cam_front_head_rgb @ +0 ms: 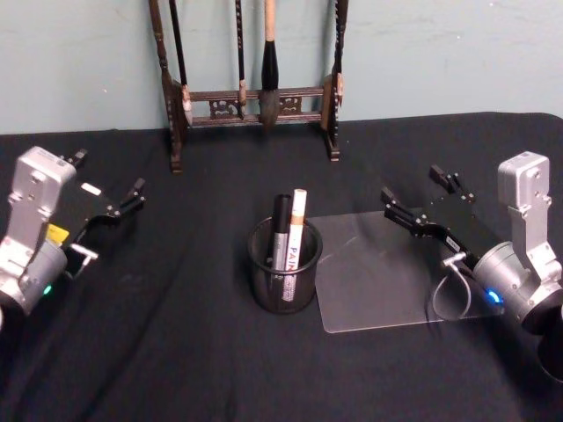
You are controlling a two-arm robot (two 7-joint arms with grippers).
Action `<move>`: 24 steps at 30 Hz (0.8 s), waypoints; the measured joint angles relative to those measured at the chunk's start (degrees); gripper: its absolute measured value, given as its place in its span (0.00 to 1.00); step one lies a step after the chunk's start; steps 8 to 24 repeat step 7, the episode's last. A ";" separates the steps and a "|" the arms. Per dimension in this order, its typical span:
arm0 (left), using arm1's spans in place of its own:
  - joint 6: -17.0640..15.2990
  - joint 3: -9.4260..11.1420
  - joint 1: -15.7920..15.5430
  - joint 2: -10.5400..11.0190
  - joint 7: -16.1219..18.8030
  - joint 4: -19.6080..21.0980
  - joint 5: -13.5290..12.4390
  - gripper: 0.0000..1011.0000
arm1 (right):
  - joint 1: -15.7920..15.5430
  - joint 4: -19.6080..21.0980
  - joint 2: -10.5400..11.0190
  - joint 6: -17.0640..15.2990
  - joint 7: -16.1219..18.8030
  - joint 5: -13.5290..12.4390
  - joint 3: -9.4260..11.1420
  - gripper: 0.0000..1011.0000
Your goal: Pick up the water-based marker from the table and place it into the pen holder.
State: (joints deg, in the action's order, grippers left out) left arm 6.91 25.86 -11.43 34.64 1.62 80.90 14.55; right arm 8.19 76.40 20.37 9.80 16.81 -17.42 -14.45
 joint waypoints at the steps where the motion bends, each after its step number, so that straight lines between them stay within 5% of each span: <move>1: 0.00 0.00 0.00 0.00 0.00 0.00 0.00 0.99 | 0.00 0.00 0.00 0.00 0.00 0.00 0.00 0.99; 24: 0.00 0.00 0.00 0.00 0.00 0.00 0.00 0.99 | 0.00 0.00 0.00 0.00 0.00 0.00 0.00 0.99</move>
